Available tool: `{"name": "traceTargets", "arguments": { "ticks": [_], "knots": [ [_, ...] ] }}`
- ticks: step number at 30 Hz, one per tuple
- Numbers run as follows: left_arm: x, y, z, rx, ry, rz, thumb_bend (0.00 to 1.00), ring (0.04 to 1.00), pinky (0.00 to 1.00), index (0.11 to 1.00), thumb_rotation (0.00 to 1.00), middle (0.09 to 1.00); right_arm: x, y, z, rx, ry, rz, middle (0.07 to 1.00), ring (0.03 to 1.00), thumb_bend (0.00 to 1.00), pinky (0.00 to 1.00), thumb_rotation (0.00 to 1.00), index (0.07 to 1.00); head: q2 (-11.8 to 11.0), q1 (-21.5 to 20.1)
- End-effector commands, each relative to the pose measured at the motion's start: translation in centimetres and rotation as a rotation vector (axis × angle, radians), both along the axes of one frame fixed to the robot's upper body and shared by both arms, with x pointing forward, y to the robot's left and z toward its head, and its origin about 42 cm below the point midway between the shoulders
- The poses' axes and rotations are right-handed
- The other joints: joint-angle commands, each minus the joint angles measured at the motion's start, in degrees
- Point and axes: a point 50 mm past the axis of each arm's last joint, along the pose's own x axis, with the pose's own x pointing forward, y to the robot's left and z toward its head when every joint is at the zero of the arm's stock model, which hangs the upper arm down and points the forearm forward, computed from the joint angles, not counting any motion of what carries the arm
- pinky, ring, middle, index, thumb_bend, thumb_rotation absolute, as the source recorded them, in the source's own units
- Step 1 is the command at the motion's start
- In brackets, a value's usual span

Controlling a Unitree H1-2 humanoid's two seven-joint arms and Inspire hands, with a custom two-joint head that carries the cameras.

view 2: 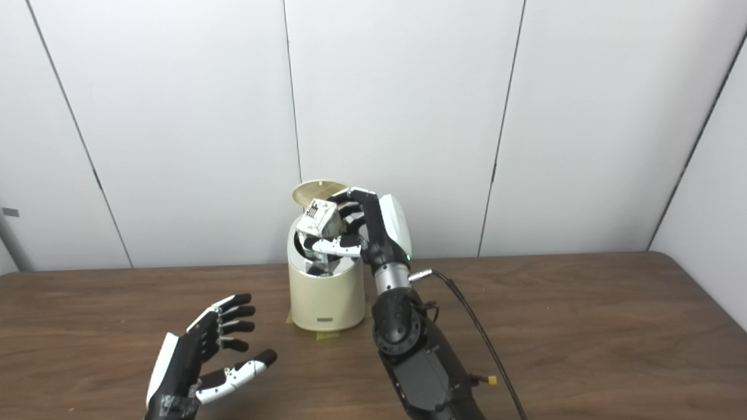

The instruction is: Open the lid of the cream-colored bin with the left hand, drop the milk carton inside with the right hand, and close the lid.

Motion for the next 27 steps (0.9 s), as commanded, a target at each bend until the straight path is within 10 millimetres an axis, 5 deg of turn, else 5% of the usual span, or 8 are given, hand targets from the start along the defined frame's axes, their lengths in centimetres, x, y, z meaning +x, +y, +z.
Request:
{"name": "traceTargets", "arguments": {
  "ticks": [1, 10, 27],
  "knots": [
    [0.6, -0.2, 1.5, 0.001, -0.066, -0.014, 0.73, 0.704, 0.59, 0.796, 0.09, 0.764, 0.2, 0.3, 2.1, -0.001, -0.050, 0.030, 0.738, 0.616, 0.80, 0.47, 0.06, 0.707, 0.07, 0.01],
    [0.7, -0.1, 1.5, 0.002, -0.071, -0.014, 0.72, 0.705, 0.59, 0.796, 0.10, 0.764, -1.4, -0.5, 2.7, -0.028, -0.117, 0.054, 0.767, 0.666, 0.85, 0.50, 0.15, 0.804, 0.24, 0.11],
    [1.1, 0.3, 1.4, 0.001, -0.073, -0.018, 0.72, 0.706, 0.59, 0.793, 0.09, 0.765, -8.2, -5.4, 3.2, 0.076, -0.216, 0.016, 0.743, 0.624, 0.82, 0.45, 0.09, 0.759, 0.17, -0.01]
  ]
}}
